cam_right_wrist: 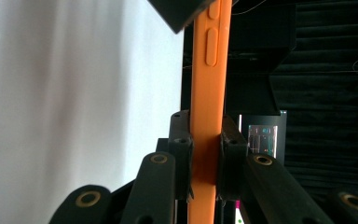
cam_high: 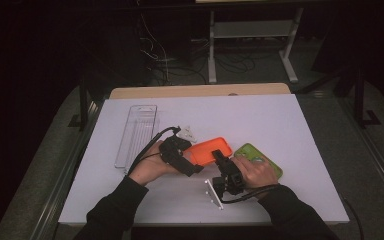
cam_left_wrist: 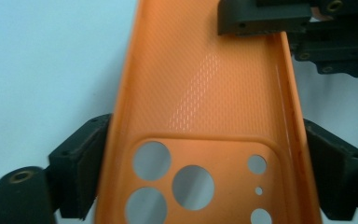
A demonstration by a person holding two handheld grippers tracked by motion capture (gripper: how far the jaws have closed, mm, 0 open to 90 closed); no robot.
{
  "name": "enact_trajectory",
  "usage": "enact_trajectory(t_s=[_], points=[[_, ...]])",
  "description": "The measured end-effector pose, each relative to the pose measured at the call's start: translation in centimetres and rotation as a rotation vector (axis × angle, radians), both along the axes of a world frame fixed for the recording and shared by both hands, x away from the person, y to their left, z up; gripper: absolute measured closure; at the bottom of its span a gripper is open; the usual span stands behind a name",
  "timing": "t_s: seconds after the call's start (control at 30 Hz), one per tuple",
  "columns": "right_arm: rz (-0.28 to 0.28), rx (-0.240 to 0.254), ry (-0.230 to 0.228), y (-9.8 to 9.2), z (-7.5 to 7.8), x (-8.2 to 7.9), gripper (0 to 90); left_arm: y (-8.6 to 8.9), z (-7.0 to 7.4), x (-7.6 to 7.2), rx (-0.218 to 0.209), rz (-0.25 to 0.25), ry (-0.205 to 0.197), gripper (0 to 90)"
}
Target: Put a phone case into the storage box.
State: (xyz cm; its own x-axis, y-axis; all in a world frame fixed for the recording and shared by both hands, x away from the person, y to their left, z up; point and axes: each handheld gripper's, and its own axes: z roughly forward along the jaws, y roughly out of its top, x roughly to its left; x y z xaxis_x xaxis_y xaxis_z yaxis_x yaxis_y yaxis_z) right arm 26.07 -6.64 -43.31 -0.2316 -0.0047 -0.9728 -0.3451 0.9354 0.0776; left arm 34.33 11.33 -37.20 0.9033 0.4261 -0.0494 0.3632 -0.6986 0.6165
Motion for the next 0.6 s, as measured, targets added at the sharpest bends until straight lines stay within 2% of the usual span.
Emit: enact_trajectory(t_s=[0.07, 0.1, 0.2, 0.23, 0.33, 0.37, 0.4, 0.53, 0.6], points=[[-0.003, -0.001, -0.001, 0.0, -0.1, 0.0, 77.7, 0.3, 0.1, 0.2, 0.006, -0.006, -0.001, 5.5], [-0.005, -0.002, 0.002, 0.0, -0.1, 0.0, 77.7, 0.3, 0.1, 0.2, -0.01, 0.005, 0.001, 2.0], [-0.013, 0.003, 0.01, -0.1, 0.0, 0.1, 77.6, 0.7, 0.2, 0.2, -0.025, 0.007, 0.014, 0.0], [-0.014, 0.004, 0.011, -0.2, 0.0, 0.2, 77.6, 0.9, 0.2, 0.3, -0.037, 0.008, 0.006, 0.0], [-0.021, 0.025, 0.034, -0.4, 0.2, 0.4, 77.6, 1.3, 0.3, 0.4, -0.023, -0.003, 0.003, 0.0], [-0.023, 0.034, 0.047, -0.5, 0.2, 0.5, 77.6, 1.3, 0.2, 0.4, -0.029, 0.011, 0.004, 0.0], [-0.033, 0.046, 0.057, -0.6, 0.3, 0.5, 77.6, 1.5, 0.3, 0.4, -0.017, 0.006, 0.005, 0.0], [-0.048, 0.084, 0.076, -0.8, 0.5, 0.8, 77.6, 2.0, 0.3, 0.7, -0.011, 0.009, 0.001, 0.0], [-0.054, 0.104, 0.101, -1.0, 0.7, 1.0, 77.6, 2.2, 0.4, 0.8, -0.004, 0.011, 0.002, 0.0]])
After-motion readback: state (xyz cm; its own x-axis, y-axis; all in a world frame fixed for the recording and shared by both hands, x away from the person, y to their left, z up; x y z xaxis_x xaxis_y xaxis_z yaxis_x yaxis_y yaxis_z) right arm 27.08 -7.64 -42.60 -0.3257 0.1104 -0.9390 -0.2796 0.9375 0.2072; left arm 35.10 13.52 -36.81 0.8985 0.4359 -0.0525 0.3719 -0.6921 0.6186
